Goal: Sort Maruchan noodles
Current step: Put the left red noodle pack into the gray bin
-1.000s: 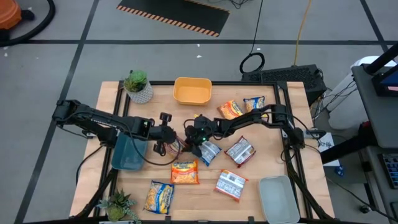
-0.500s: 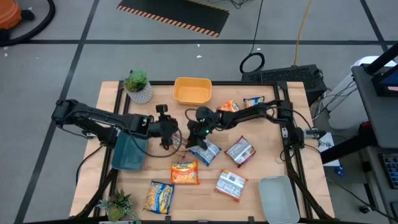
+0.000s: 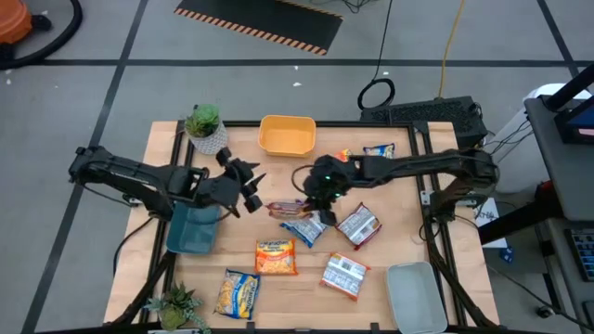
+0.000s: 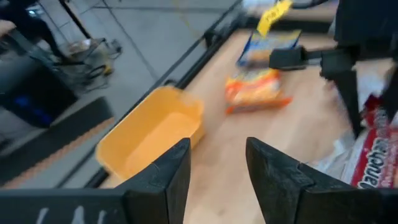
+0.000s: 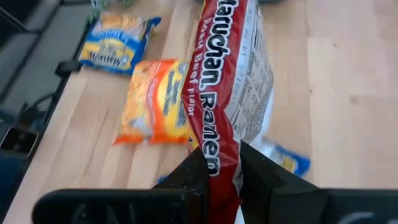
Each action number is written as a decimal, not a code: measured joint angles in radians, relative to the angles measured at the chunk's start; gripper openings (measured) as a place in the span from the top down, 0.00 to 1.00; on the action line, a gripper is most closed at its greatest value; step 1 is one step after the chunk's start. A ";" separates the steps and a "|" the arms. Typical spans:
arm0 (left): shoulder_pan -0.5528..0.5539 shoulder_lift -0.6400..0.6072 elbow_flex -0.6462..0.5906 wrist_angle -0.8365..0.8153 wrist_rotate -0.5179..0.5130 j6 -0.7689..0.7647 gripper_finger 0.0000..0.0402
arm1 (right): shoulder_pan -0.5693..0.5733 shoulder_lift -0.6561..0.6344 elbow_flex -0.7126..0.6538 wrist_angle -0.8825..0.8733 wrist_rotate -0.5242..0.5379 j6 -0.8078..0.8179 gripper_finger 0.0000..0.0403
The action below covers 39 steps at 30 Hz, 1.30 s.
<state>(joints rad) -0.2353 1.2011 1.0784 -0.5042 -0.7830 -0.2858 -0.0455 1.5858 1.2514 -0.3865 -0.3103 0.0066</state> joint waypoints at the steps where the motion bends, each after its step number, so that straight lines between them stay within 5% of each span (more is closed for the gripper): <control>1: -0.014 0.000 0.003 0.039 0.000 -0.004 0.60 | 0.013 -0.029 0.000 -0.041 0.022 0.000 0.88; 9: -0.095 0.029 0.001 0.209 0.004 0.074 0.60 | 0.127 -0.235 -0.009 -0.282 0.200 0.056 0.88; 15: -0.102 0.058 0.001 0.227 0.003 0.028 0.60 | 0.217 -0.388 -0.101 -0.299 0.258 0.167 0.88; 25: -0.104 0.174 0.000 0.298 0.036 -0.097 0.60 | 0.444 -0.570 -0.247 -0.363 0.284 0.464 0.91; 39: -0.183 0.336 0.000 0.513 0.106 -0.210 0.60 | 0.837 -0.629 -0.250 -0.436 0.226 0.876 0.94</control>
<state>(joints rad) -0.4178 1.5375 1.0786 0.0085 -0.6773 -0.4960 0.7914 0.9572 1.0016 -0.8222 -0.0838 0.8828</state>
